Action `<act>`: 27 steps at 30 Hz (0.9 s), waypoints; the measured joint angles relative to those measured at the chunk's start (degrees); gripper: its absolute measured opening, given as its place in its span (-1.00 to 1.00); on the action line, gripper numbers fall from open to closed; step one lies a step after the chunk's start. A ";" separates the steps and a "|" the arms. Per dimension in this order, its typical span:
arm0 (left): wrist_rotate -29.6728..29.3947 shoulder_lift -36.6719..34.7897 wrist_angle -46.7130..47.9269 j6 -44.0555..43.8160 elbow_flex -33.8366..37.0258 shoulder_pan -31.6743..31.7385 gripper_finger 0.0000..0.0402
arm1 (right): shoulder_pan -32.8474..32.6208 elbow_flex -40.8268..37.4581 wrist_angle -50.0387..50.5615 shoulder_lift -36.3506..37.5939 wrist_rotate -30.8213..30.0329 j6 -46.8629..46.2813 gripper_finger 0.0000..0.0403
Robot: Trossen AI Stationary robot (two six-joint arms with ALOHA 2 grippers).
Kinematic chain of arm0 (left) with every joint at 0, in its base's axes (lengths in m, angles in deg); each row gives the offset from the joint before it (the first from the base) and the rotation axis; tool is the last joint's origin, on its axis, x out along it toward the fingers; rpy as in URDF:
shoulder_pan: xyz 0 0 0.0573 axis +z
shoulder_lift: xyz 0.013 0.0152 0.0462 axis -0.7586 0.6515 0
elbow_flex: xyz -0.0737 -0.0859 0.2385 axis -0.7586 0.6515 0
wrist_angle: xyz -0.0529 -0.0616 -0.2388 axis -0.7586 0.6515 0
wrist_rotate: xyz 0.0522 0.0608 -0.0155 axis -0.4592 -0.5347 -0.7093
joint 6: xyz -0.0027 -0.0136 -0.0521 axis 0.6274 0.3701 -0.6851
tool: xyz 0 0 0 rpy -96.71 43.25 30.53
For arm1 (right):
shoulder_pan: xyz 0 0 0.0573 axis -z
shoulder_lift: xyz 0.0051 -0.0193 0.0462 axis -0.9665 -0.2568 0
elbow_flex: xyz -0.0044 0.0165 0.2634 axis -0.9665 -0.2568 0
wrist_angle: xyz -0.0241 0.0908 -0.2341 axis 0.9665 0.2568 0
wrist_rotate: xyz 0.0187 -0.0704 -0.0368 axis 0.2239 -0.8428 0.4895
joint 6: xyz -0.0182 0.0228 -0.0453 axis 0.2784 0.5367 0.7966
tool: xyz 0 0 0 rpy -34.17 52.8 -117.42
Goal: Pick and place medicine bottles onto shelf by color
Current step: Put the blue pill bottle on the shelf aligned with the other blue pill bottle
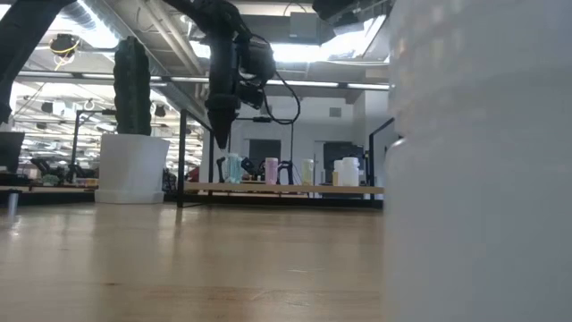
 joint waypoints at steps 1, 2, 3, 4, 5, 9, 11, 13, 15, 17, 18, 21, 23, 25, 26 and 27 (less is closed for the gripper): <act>-0.03 -0.32 0.70 -0.37 -0.48 0.00 0.28 | 0.02 0.00 0.00 0.00 0.00 0.03 0.11; -0.15 -0.81 1.12 -0.88 -0.82 -0.02 0.28 | 0.00 0.00 0.00 0.00 0.00 0.00 0.11; -0.22 -1.61 1.27 -1.33 -0.96 -0.09 0.28 | 0.02 0.00 0.00 0.00 0.00 -0.03 0.11; -0.22 -2.51 1.35 -1.56 -0.99 -0.12 0.28 | 0.02 0.00 0.00 0.00 0.00 -0.03 0.11; -0.26 -3.54 1.38 -2.08 -1.00 -0.33 0.28 | 0.00 0.00 0.00 0.00 0.00 0.01 0.11; -0.62 -8.69 1.39 -5.34 -1.00 -1.00 0.28 | 0.01 0.00 -0.04 0.00 0.00 -0.03 0.11; -0.67 -11.78 1.66 -7.35 -1.00 -1.71 0.28 | 0.00 0.00 -0.07 0.00 0.00 0.03 0.11; -0.74 -14.98 2.57 -9.49 -1.00 -2.99 0.28 | 0.02 0.00 -0.07 0.00 0.00 -0.03 0.11; -0.70 -18.20 3.96 -11.89 -1.00 -4.78 0.28 | 0.00 0.00 -0.15 0.00 0.00 0.03 0.11; -0.72 -21.30 5.61 -14.37 -1.02 -7.01 0.28 | 0.01 0.00 -0.26 0.00 0.00 -0.02 0.11; -0.71 -22.81 6.51 -16.01 -1.02 -8.36 0.28 | 0.01 0.00 -0.26 0.00 0.00 -0.03 0.11; -0.69 -27.27 10.39 -21.99 -1.02 -12.85 0.28 | 0.02 0.00 -0.31 0.00 0.00 0.03 0.11; -0.68 -29.88 12.86 -26.49 -1.04 -16.27 0.28 | 0.00 0.00 -0.31 0.00 0.02 -0.03 0.11; -0.67 -32.05 14.50 -31.22 -1.04 -20.10 0.28 | 0.01 0.00 -0.33 0.00 0.00 0.03 0.11; -0.67 -32.85 15.10 -33.21 -1.04 -22.15 0.28 | 0.00 0.00 -0.35 0.00 0.00 0.03 0.11; -0.68 -33.48 15.67 -35.10 -1.04 -24.17 0.28 | 0.02 0.00 -0.35 0.00 0.00 -0.01 0.11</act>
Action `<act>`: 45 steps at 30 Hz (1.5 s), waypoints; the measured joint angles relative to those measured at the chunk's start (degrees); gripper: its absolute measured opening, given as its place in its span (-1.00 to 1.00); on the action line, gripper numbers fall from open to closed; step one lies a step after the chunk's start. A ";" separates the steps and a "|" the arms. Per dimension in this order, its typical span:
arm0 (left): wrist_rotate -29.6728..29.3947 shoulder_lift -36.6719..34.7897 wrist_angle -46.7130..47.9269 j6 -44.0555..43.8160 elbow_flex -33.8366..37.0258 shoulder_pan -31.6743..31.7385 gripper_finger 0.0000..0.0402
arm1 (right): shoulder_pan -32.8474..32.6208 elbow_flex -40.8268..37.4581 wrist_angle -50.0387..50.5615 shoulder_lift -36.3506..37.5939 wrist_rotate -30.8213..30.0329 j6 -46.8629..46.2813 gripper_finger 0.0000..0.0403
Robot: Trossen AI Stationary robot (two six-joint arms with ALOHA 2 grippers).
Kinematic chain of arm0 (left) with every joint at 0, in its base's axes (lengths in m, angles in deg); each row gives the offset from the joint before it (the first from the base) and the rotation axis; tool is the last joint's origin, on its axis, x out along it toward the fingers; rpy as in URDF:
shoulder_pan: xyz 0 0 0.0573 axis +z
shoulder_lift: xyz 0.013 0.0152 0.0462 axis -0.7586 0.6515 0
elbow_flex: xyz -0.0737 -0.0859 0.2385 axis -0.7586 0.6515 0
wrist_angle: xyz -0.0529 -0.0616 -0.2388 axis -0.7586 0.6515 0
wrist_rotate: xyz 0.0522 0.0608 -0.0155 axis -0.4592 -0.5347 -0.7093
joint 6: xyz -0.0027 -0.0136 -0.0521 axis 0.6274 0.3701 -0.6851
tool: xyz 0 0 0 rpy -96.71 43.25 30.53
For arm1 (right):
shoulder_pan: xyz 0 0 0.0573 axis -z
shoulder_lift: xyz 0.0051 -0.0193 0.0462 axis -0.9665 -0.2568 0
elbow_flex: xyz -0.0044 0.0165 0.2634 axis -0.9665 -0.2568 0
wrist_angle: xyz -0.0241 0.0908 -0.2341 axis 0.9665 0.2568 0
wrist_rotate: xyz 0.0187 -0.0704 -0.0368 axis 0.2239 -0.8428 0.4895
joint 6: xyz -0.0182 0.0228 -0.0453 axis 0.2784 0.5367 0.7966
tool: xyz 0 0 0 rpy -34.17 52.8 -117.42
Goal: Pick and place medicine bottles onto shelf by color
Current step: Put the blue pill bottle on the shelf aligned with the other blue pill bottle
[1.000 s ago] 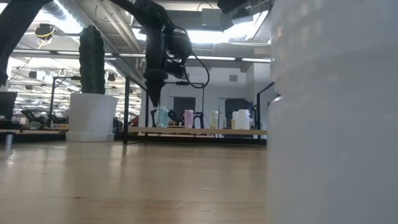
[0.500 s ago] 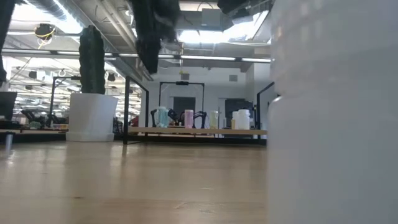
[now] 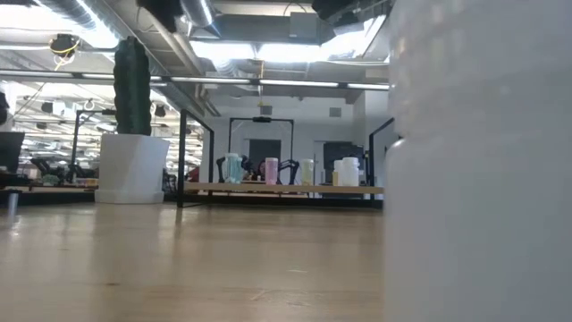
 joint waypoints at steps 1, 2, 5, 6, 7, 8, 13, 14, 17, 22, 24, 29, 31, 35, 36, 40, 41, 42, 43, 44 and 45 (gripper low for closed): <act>0.01 -0.45 0.47 -1.85 0.00 -2.02 0.28 | -0.01 0.00 0.00 0.00 0.00 -0.02 0.11; 0.01 -0.76 0.96 -3.68 0.00 -4.01 0.28 | 0.00 0.00 0.00 0.00 0.00 0.00 0.11; 0.02 -1.08 1.99 -8.89 0.00 -9.60 0.28 | -0.01 0.00 -0.01 0.00 0.00 0.01 0.11; -0.05 -1.08 2.27 -10.59 0.00 -11.31 0.28 | -0.01 0.00 0.00 0.00 0.00 -0.02 0.11; -0.37 -1.08 2.31 -12.37 0.00 -12.83 0.28 | -0.02 0.00 -0.01 0.00 0.00 -0.01 0.11; -1.01 -1.02 2.28 -14.27 0.00 -14.24 0.28 | 0.00 0.00 -0.07 0.00 0.00 0.15 0.11; -5.09 -0.93 2.28 -22.74 0.00 -20.82 0.28 | 0.00 0.02 -2.12 0.00 -0.02 4.61 0.11; -5.74 -0.93 2.28 -23.88 0.00 -22.05 0.28 | -0.02 0.02 -2.52 0.00 0.00 4.90 0.11; -7.77 -0.93 2.28 -26.05 0.00 -25.62 0.28 | -0.02 0.01 -4.31 0.00 0.02 4.67 0.11; -11.92 -0.93 2.31 -26.45 0.00 -30.43 0.28 | -0.02 0.07 -5.30 -0.23 2.01 2.12 0.11; -12.46 -0.93 2.33 -26.39 0.00 -31.84 0.28 | 0.00 0.07 -4.27 -0.26 5.71 1.56 0.11; -12.49 -0.93 3.60 -26.16 0.02 -35.01 0.28 | -0.22 0.07 0.51 -0.28 17.31 1.67 0.11; -12.54 -0.93 3.90 -26.14 0.04 -36.13 0.28 | -0.87 0.09 5.37 -0.28 22.38 0.90 0.11; -13.81 -0.93 3.88 -26.08 0.05 -38.27 0.28 | -2.56 0.07 15.26 -0.33 25.14 -11.10 0.11; -14.12 -0.93 3.86 -26.05 0.04 -38.73 0.28 | -3.02 0.07 17.66 -0.32 25.22 -13.85 0.11; -15.89 -0.93 3.84 -25.97 0.07 -40.16 0.28 | -5.69 0.07 26.76 -0.15 24.94 -21.00 0.11; -16.27 -0.93 3.84 -25.99 0.07 -40.42 0.28 | -6.56 0.07 28.96 -0.13 25.00 -22.37 0.11; -16.67 -0.93 3.84 -25.99 0.07 -40.65 0.28 | -7.40 0.07 31.15 -0.13 25.09 -23.55 0.11; -16.94 -0.93 3.81 -26.01 0.06 -40.78 0.28 | -8.19 0.07 33.07 -0.13 25.17 -24.60 0.11; -17.02 -0.93 3.80 -26.04 0.06 -40.87 0.28 | -8.95 0.07 34.78 -0.13 25.19 -25.85 0.11; -17.04 -0.93 3.77 -26.04 0.07 -40.88 0.28 | -9.50 0.02 35.83 -0.01 25.16 -27.02 0.11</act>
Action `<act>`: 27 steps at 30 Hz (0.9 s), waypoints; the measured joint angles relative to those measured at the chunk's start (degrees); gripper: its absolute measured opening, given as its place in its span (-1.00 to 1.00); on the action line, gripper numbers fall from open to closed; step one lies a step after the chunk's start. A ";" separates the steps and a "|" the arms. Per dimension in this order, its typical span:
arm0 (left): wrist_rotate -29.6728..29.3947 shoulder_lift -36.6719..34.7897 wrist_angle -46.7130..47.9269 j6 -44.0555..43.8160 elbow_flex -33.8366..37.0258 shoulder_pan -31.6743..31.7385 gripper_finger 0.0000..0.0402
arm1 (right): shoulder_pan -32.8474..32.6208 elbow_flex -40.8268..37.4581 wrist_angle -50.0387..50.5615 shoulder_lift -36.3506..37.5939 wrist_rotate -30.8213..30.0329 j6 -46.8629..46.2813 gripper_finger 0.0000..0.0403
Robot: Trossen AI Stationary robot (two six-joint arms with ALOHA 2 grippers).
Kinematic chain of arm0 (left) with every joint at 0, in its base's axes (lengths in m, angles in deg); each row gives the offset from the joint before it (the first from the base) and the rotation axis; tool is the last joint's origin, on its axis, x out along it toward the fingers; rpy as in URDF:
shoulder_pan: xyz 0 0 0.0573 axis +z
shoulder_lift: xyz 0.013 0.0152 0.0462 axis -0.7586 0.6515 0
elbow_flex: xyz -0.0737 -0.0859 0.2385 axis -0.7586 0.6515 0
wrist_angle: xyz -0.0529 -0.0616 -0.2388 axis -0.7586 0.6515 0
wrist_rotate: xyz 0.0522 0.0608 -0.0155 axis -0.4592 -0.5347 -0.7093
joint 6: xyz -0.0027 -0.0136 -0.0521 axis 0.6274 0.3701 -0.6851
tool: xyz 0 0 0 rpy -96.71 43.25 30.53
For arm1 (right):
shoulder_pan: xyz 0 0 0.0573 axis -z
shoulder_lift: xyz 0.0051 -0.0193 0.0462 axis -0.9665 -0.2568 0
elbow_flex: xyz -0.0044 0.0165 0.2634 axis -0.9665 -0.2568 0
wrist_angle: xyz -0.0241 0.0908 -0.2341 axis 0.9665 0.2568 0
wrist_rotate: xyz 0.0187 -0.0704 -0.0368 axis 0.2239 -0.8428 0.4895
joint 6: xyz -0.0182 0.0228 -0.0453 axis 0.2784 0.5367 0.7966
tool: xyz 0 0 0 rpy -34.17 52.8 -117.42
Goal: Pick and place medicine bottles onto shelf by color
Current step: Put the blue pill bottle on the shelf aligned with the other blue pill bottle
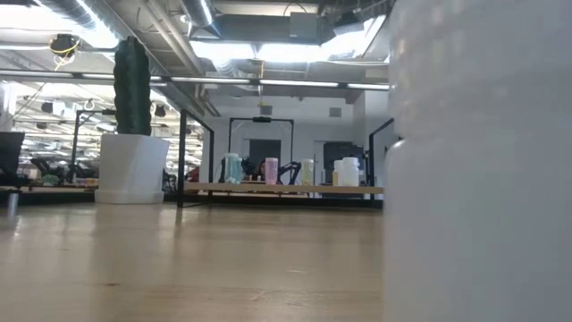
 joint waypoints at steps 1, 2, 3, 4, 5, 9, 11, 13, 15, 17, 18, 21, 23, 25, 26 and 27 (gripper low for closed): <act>0.00 0.00 -0.02 -0.01 -0.01 0.00 0.28 | -0.51 -0.26 -0.32 0.41 -0.04 -1.02 0.11; -0.01 0.00 -0.03 -0.03 -0.01 0.00 0.28 | -0.96 -0.92 -1.23 1.22 -0.01 -1.71 0.11; -0.05 0.00 -0.04 -0.04 -0.02 0.00 0.28 | -1.37 -1.81 -1.91 2.19 0.12 -2.41 0.11; -0.09 0.00 -0.11 -0.07 -0.02 0.00 0.28 | -1.77 -2.86 -2.39 3.18 0.39 -3.50 0.11; -0.30 0.00 -0.19 -0.09 -0.01 0.00 0.28 | -2.09 -4.28 -2.42 4.33 0.84 -5.03 0.11; -1.20 0.00 -0.26 -0.13 0.00 0.01 0.28 | -3.16 -12.77 -3.34 9.85 3.93 -13.13 0.11; -1.35 0.00 -0.26 -0.13 0.00 0.02 0.28 | -3.33 -17.11 -5.83 12.69 5.79 -18.05 0.11; -1.47 0.01 -0.26 -0.15 0.00 0.02 0.28 | -3.32 -20.95 -8.07 14.73 6.34 -24.64 0.11; -1.86 0.00 -0.26 -0.15 0.00 0.02 0.28 | -2.80 -24.28 -7.90 16.32 6.57 -31.72 0.11; -2.62 0.00 -0.26 -0.30 0.00 0.02 0.28 | -2.00 -27.08 -7.64 17.37 6.48 -37.30 0.11; -2.97 0.02 -0.28 -0.39 0.00 0.02 0.28 | -1.70 -28.32 -7.81 17.50 6.50 -39.71 0.11; -3.57 0.00 -0.30 -0.44 0.00 0.02 0.28 | -0.83 -31.90 -8.84 17.47 7.87 -43.52 0.11; -4.01 0.00 -0.41 -0.51 0.00 0.02 0.28 | -0.17 -34.46 -9.91 17.36 9.72 -43.56 0.11; -4.09 0.00 -0.95 -0.55 0.00 0.02 0.28 | 0.32 -36.95 -10.38 17.26 10.82 -42.24 0.11; -4.13 0.00 -1.16 -0.55 0.00 0.02 0.28 | 0.41 -38.08 -10.65 17.28 10.82 -41.97 0.11; -4.15 0.00 -1.26 -0.55 0.00 0.02 0.28 | 0.46 -39.06 -11.40 17.31 10.90 -41.81 0.11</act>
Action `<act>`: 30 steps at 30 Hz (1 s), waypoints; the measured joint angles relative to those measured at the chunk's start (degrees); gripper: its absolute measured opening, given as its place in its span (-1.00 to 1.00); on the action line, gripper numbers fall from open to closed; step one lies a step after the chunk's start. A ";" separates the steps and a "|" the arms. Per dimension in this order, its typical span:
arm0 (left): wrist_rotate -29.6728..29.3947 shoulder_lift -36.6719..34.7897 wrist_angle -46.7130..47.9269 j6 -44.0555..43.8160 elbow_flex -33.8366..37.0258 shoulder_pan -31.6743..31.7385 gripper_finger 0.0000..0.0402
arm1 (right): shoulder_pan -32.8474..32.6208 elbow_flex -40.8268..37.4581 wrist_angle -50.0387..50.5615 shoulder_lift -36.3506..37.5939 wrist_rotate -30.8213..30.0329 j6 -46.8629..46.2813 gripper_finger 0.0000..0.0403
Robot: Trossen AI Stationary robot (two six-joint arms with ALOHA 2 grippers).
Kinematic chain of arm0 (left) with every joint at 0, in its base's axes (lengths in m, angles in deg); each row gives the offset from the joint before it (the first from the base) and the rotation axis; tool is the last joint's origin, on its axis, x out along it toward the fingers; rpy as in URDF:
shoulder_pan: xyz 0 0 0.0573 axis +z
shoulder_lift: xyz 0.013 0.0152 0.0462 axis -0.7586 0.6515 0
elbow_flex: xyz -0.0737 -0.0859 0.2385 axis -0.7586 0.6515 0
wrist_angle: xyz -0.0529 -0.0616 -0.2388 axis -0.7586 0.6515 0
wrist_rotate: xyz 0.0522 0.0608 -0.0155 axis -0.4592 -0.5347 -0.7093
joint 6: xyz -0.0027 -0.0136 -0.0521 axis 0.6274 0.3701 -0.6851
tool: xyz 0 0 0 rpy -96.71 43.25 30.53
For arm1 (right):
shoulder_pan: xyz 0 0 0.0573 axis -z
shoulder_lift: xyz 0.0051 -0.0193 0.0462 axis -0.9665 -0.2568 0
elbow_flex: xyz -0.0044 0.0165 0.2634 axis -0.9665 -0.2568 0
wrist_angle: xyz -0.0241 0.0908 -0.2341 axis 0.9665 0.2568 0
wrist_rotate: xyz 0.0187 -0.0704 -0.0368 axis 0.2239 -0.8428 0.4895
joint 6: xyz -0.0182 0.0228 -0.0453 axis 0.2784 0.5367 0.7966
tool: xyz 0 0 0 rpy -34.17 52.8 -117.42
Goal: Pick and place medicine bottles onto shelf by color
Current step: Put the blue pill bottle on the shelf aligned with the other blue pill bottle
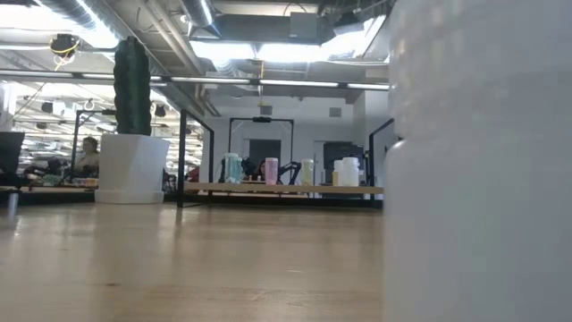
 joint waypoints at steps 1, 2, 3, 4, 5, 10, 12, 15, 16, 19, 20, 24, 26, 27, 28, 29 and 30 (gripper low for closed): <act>-0.02 0.00 -0.02 0.00 0.00 0.00 0.28 | 0.00 -0.71 -0.85 -0.02 0.02 0.08 0.11; -0.03 0.00 -0.03 0.00 0.00 0.00 0.28 | 0.00 -1.28 -1.76 -0.04 -0.01 0.14 0.11; -0.03 0.00 -0.05 -0.01 0.00 0.00 0.28 | 0.00 -1.73 -2.45 -0.04 -0.04 0.18 0.11; -0.01 0.00 -0.05 0.01 0.00 0.00 0.28 | 0.00 -2.35 -3.26 0.02 -0.05 0.21 0.11; -0.02 0.00 -0.07 0.03 0.00 0.00 0.28 | 0.00 -3.05 -4.17 0.02 -0.06 0.22 0.11; 0.13 0.00 -0.13 0.20 0.00 0.00 0.28 | 0.03 -7.30 -6.55 -0.03 0.01 0.02 0.11; 0.35 0.00 -0.55 0.96 0.00 0.00 0.28 | 0.07 -8.72 -6.97 -0.04 0.01 0.00 0.11; 1.48 0.00 -1.08 2.03 0.00 0.00 0.28 | 0.04 -10.40 -7.70 -0.04 -0.04 -0.05 0.11; 1.63 0.00 -1.08 2.03 0.00 0.00 0.28 | 0.04 -10.75 -7.86 -0.04 -0.04 -0.05 0.11; 1.74 0.00 -1.08 2.05 0.00 0.00 0.28 | 0.04 -12.49 -9.66 -0.02 -0.07 0.44 0.11; 1.74 0.00 -1.08 2.02 0.00 0.00 0.28 | 0.04 -12.83 -11.09 -0.04 -0.06 0.88 0.11; 1.79 0.00 -1.17 2.02 0.00 0.00 0.28 | 0.04 -14.23 -12.90 -0.04 -0.07 1.31 0.11; 1.83 0.00 -1.17 2.01 0.00 0.00 0.28 | 0.04 -14.81 -13.80 -0.03 -0.08 1.31 0.11; 1.83 0.00 -1.17 2.01 0.00 0.00 0.28 | 0.04 -15.37 -13.82 -0.03 -0.06 1.35 0.11; 1.85 0.00 -1.19 1.99 0.00 0.00 0.28 | 0.04 -16.01 -14.00 -0.04 -0.08 1.35 0.11; 1.85 0.00 -1.19 1.99 0.00 0.01 0.28 | 0.04 -16.62 -14.75 -0.01 -0.06 1.37 0.11; 1.85 0.00 -1.19 1.99 0.00 0.02 0.28 | 0.04 -17.12 -15.66 -0.03 -0.07 1.41 0.11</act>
